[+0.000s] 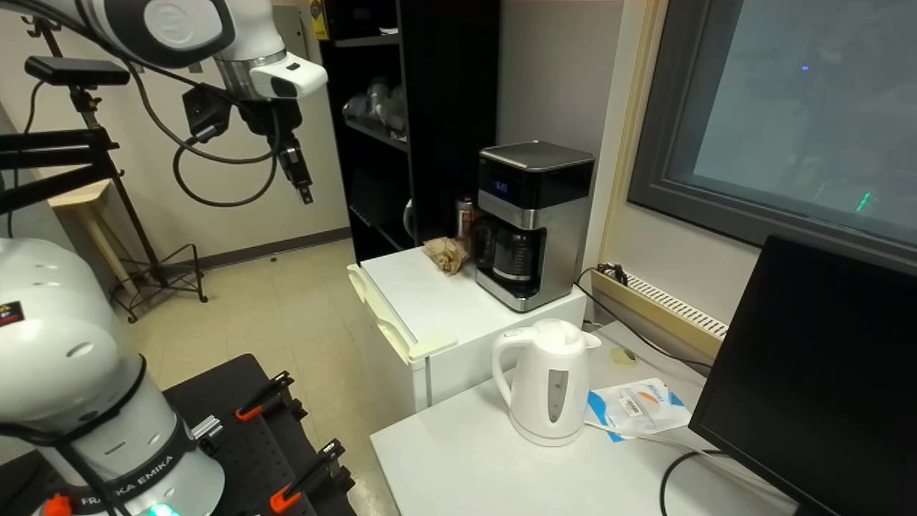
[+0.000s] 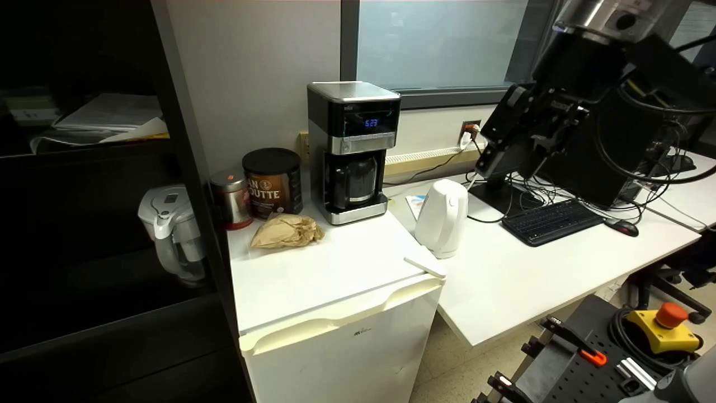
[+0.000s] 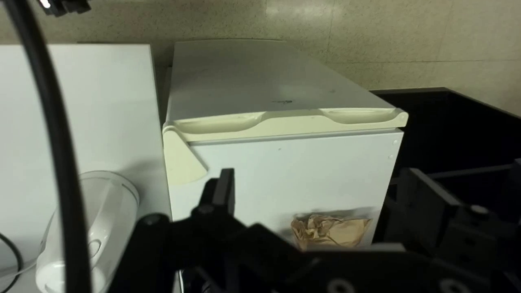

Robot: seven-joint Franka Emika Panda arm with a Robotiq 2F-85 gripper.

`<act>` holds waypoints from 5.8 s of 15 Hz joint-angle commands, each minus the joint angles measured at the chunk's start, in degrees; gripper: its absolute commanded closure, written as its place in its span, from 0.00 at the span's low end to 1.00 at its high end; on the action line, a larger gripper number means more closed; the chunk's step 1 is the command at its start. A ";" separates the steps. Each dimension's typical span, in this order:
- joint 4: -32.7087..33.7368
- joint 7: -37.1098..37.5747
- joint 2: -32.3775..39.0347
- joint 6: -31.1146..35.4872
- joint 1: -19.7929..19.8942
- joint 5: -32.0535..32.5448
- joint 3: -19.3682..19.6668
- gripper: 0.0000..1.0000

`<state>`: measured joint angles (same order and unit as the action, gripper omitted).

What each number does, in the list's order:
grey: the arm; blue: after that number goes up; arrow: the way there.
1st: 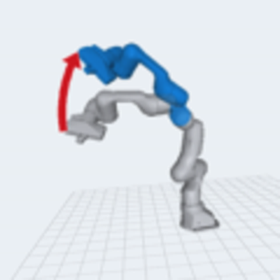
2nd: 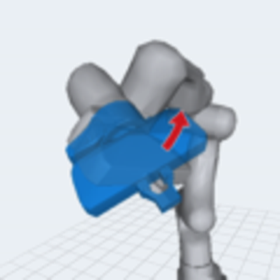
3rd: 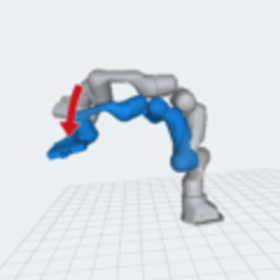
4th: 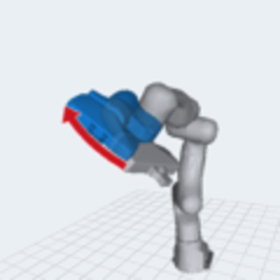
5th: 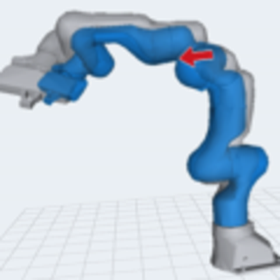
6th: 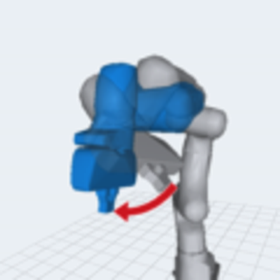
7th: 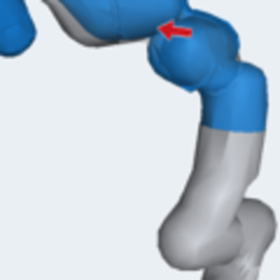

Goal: Switch on the coffee machine

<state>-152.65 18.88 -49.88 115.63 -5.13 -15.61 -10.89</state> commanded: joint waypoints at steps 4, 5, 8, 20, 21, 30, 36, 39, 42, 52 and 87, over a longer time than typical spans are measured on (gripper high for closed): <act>3.89 -4.32 11.18 9.08 3.03 12.97 -3.38 0.00; 4.00 -4.32 12.26 10.95 3.22 15.16 -3.74 0.00; 4.94 -3.70 16.06 16.21 4.49 23.50 -5.87 0.00; 10.76 -9.20 27.92 33.74 10.08 57.86 -4.86 0.91; 11.20 -8.50 28.82 35.51 10.58 60.84 -4.52 0.97; 15.56 5.60 36.16 49.01 18.03 84.24 -6.89 0.99; 20.95 26.32 41.58 49.80 19.52 104.69 -9.50 0.99; 23.64 40.34 44.78 47.74 18.45 116.95 -10.31 0.99; 24.92 51.54 47.97 45.03 17.49 127.10 -10.93 0.99; 27.01 66.92 58.82 32.32 16.17 141.84 -12.87 0.99; 36.73 70.74 67.62 30.59 3.63 141.49 -1.32 0.99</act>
<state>-117.96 88.88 16.05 147.40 -0.42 125.53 -12.91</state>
